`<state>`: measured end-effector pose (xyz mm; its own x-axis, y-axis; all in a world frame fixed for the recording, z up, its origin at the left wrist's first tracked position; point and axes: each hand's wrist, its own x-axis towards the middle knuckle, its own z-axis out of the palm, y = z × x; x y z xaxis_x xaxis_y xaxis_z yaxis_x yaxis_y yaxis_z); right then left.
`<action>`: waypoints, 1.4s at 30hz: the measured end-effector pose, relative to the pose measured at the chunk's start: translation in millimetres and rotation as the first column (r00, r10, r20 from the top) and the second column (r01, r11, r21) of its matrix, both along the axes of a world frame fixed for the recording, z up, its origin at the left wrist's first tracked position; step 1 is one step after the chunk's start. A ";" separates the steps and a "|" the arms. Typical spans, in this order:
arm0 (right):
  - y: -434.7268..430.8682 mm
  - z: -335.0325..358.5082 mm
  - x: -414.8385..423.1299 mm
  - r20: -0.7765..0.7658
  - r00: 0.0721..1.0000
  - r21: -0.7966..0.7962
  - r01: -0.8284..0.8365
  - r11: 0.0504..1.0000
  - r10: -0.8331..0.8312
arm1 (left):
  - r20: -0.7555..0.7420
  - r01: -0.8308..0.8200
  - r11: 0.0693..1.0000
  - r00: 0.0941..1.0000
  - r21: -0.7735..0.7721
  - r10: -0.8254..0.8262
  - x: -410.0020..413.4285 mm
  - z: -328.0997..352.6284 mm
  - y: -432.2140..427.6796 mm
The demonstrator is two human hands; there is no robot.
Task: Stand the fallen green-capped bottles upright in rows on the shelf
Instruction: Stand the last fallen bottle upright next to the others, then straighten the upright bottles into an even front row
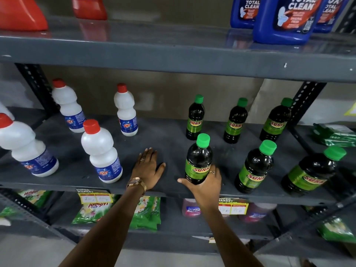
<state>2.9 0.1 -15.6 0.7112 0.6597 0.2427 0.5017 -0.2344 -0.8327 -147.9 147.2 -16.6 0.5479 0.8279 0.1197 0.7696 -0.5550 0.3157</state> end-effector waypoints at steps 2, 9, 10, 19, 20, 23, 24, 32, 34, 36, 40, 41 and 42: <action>-7.5 -2.8 -2.4 -0.001 0.998 -0.051 -0.056 0.997 0.056 | 0.011 0.009 1.000 1.000 0.000 -0.009 -0.5 -0.2 0.1; -26.7 -2.8 15.3 -0.055 0.977 -0.082 -0.208 0.975 0.204 | 0.016 0.019 1.000 1.000 0.003 -0.019 -1.7 -2.8 2.0; -27.5 -2.1 17.2 -0.056 0.976 -0.084 -0.212 0.974 0.208 | 0.014 0.020 1.000 1.000 0.000 -0.020 -2.0 -3.2 2.2; -35.8 -7.1 15.4 -0.082 0.978 -0.174 -0.205 0.963 0.193 | 0.046 0.024 0.999 0.999 -0.046 -0.022 -3.4 -5.2 5.9; -35.2 -6.9 14.6 -0.081 0.978 -0.174 -0.203 0.964 0.192 | 0.065 0.026 0.998 0.998 -0.056 -0.022 -3.7 -3.2 4.8; -35.9 -6.6 12.0 -0.062 0.979 -0.160 -0.202 0.966 0.195 | 0.185 0.030 0.994 0.983 -0.102 -0.010 -7.5 4.7 -6.1; -37.0 -6.0 11.4 -0.039 0.978 -0.152 -0.209 0.966 0.205 | 0.237 0.050 0.992 0.971 -0.120 -0.020 -9.0 6.2 -13.1; -94.6 -8.0 33.2 -0.167 0.937 0.344 0.347 0.873 -0.306 | 0.394 0.202 0.944 0.915 -0.263 -0.086 25.4 13.0 -88.3; -105.7 -5.1 61.7 -0.142 0.913 0.301 0.408 0.862 -0.382 | 0.405 0.119 0.965 0.914 -0.235 -0.014 39.3 11.9 -97.8; -106.6 -1.2 89.0 -0.160 0.946 0.176 0.307 0.935 -0.280 | 0.396 0.033 0.987 0.918 -0.158 0.033 46.9 6.6 -99.6; -98.1 -10.4 107.1 -0.022 0.987 -0.050 0.158 0.986 -0.160 | 0.407 -0.019 0.997 0.912 -0.077 0.049 47.9 -1.5 -96.9; -97.3 -13.8 105.8 -0.006 0.987 -0.055 0.160 0.986 -0.161 | 0.414 -0.025 0.997 0.909 -0.072 0.053 47.7 -1.9 -96.9; -97.0 -15.7 104.0 0.001 0.986 -0.059 0.164 0.985 -0.164 | 0.419 -0.033 0.997 0.906 -0.073 0.061 47.8 -2.0 -96.9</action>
<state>106.9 -96.9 -31.2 0.8120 0.5468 0.2042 0.4490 -0.3616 -0.8171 -100.1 50.4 -18.6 0.4188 0.8648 0.2771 0.5822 -0.4899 0.6489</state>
